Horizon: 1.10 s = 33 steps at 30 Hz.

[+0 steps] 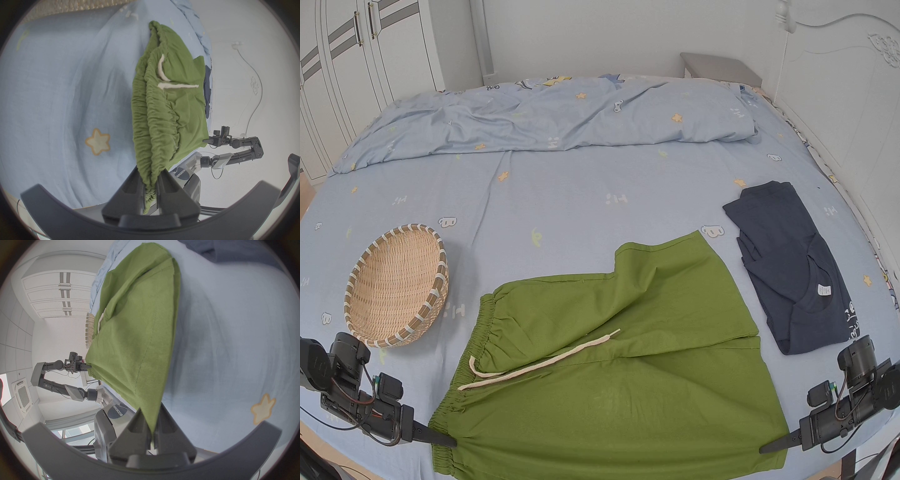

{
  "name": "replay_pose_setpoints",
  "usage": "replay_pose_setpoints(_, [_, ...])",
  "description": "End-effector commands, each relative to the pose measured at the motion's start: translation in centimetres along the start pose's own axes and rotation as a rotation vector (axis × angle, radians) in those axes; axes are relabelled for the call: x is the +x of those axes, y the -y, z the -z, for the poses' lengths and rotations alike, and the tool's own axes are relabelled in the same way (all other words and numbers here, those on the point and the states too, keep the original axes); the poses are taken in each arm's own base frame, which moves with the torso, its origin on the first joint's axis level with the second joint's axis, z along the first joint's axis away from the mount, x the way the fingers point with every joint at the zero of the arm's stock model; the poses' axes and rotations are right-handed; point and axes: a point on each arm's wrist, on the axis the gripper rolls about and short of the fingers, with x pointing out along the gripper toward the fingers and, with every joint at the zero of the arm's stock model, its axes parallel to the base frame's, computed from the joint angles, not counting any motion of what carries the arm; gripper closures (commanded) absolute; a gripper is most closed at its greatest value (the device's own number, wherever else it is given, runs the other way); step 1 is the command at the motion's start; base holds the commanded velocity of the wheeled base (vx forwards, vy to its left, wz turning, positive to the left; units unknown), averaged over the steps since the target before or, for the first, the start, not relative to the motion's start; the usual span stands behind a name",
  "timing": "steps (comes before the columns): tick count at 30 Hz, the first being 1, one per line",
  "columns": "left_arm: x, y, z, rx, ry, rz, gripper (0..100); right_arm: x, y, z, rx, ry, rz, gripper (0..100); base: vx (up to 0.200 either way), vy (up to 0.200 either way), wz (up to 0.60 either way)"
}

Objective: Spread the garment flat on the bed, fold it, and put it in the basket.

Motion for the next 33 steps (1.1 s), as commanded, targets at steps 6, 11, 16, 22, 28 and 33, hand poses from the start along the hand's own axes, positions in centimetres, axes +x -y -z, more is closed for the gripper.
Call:
replay_pose_setpoints(6, [1.1, -0.8, 0.1, -0.035, -0.075, -0.022, 100, 0.7, 0.4, 0.7, 0.021, -0.051, 0.011, 100, 0.0, 0.0, 0.0])
replay_pose_setpoints(11, [1.2, -0.9, 0.1, -0.038, -0.079, -0.021, 0, 0.8, 0.5, 0.7, 0.021, -0.051, 0.013, 100, 0.0, 0.0, 0.0])
replay_pose_setpoints(16, [1.2, -0.9, 0.0, -0.038, -0.076, -0.022, 0, 0.9, 0.5, 0.6, 0.024, -0.052, 0.013, 0, 0.0, 0.0, 0.0])
replay_pose_setpoints(22, [0.8, -0.7, 0.0, -0.034, -0.055, -0.025, 0, 0.5, 0.5, 0.5, 0.014, -0.027, 0.016, 0, 0.0, 0.0, 0.0])
replay_pose_setpoints(28, [-1.2, 1.0, -0.2, 0.043, 0.056, -0.035, 0, -2.1, -1.0, -0.4, -0.089, 0.163, 0.024, 0, 0.0, 0.0, 0.0])
replay_pose_setpoints(33, [-3.2, 2.8, -0.8, 0.078, 0.156, -0.03, 0, -4.2, -1.9, -0.2, -0.142, 0.307, 0.051, 0, 0.0, 0.0, 0.0])
